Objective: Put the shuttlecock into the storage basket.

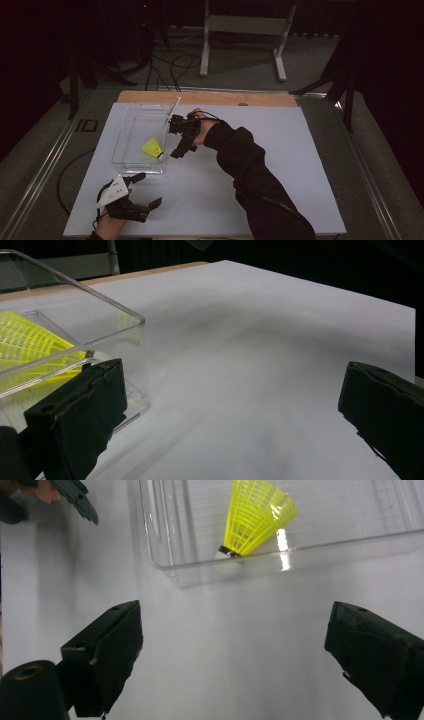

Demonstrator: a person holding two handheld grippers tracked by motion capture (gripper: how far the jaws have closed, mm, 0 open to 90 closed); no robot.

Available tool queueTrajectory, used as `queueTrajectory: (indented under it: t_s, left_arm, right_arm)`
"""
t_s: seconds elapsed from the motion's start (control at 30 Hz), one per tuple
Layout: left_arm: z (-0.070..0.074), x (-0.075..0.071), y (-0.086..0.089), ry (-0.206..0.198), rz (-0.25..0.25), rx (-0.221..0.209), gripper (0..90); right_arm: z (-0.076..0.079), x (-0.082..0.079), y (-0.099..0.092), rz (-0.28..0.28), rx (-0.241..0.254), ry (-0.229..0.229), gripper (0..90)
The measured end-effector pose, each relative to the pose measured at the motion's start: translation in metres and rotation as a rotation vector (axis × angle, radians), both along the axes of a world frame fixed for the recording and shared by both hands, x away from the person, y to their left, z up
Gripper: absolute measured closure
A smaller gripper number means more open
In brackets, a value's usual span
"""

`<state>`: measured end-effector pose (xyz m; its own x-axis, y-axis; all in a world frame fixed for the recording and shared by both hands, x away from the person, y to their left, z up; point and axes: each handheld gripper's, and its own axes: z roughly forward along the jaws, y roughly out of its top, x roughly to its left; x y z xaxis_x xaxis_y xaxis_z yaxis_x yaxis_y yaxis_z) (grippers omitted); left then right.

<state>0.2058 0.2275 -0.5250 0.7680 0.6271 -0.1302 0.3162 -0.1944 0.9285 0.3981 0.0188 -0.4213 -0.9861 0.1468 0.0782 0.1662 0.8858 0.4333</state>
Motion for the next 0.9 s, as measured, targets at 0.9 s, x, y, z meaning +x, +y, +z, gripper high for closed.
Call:
queueTrajectory:
  t_s: [0.9]
  left_arm:
    - [0.000, 0.001, -0.001, 0.001, 0.000, 0.006, 0.0]
  right_arm:
    - [-0.013, 0.000, -0.062, -0.099, 0.007, 0.003, 9.0]
